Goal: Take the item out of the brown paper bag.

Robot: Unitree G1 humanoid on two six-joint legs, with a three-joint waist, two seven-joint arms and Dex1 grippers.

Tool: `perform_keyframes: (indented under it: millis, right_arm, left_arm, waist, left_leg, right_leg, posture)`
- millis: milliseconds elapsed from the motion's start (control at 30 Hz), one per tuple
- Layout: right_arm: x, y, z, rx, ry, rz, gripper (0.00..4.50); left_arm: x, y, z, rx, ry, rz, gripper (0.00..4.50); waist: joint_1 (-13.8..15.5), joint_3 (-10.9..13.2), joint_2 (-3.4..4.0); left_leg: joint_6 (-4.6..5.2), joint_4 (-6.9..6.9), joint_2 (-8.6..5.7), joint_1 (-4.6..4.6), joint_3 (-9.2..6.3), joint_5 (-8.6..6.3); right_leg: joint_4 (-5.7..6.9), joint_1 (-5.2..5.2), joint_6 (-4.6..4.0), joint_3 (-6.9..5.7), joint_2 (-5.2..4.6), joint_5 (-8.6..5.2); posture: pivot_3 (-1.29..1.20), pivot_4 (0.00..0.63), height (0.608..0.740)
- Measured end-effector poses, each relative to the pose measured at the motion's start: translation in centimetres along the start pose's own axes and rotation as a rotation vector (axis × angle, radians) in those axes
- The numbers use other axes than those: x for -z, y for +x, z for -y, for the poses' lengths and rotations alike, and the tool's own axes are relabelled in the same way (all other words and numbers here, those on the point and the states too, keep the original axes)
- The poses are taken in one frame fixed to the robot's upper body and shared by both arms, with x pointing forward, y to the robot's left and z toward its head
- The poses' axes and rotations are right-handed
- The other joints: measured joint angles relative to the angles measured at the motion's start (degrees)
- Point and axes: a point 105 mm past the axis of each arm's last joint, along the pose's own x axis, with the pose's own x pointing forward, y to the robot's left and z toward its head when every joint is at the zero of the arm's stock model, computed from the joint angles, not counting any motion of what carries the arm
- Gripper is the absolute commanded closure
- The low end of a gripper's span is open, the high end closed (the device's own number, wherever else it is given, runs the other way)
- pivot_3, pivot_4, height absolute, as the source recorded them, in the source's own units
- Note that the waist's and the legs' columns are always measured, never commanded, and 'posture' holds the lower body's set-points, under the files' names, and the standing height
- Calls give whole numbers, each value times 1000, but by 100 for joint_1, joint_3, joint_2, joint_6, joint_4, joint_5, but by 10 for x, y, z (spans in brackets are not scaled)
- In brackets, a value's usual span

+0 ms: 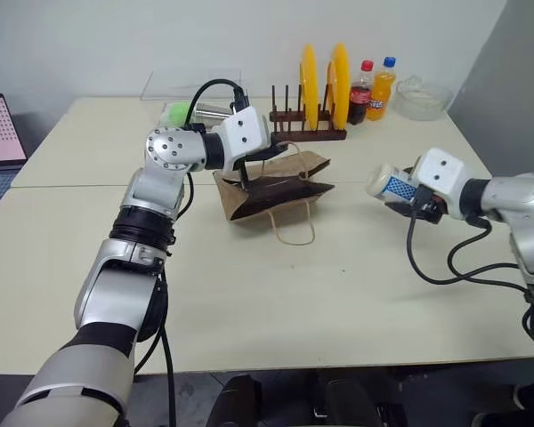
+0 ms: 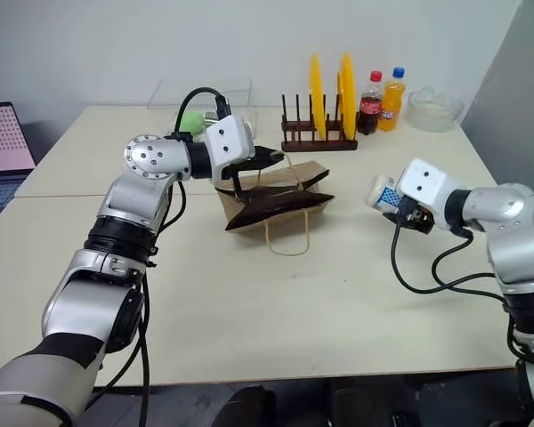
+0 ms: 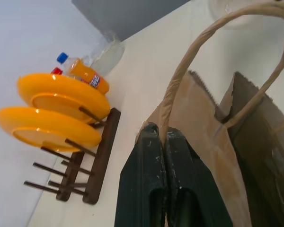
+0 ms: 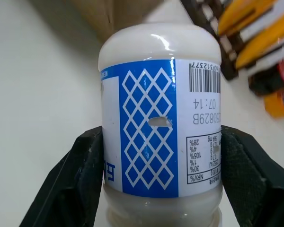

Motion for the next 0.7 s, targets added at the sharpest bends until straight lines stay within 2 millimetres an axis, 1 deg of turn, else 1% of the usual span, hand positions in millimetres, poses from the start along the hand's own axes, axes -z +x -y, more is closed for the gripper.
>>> perform_keyframes:
  millis: [100,200,367,500,600,700]
  right_arm:
    - [26,20,-8,-22,0,-89,1469]
    - [41,36,-10,-44,44,-143,1469]
    - [46,44,1,-39,57,-166,1469]
    - [50,47,5,-51,91,-173,58]
    - [53,48,2,-66,105,-177,25]
    - [53,46,5,-60,103,-172,25]
  left_arm:
    - [0,0,0,-1,2,0,4500]
    - [-2,-1,-1,-3,10,3,4500]
    - [-3,-2,-2,-9,17,1,4500]
    - [-3,-3,-4,-15,21,-1,4500]
    - [-2,-5,-5,-22,23,-8,4500]
    - [-1,-6,-6,-30,25,-12,4500]
  waist:
    - [-4,0,0]
    - [-2,1,2]
    - [13,2,2]
    - [11,1,2]
    - [10,1,2]
    - [10,1,2]
  left_leg:
    - [-1,0,0,0,2,0]
    - [-1,1,-1,-3,8,1]
    - [-1,1,-1,-4,7,1]
    - [-1,2,-1,-4,8,1]
    - [-1,1,0,-4,7,1]
    - [-1,1,0,-4,7,1]
  right_leg:
    - [0,-1,0,1,0,0]
    - [0,-2,-1,4,-1,1]
    - [-5,-1,-1,2,-2,1]
    - [-5,0,-1,2,-2,1]
    - [-3,0,-1,2,-2,1]
    - [-3,0,-1,2,-2,1]
  posture:
    - [0,150,740]
    - [0,150,740]
    - [0,150,740]
    - [0,150,740]
    - [0,150,740]
    - [0,150,740]
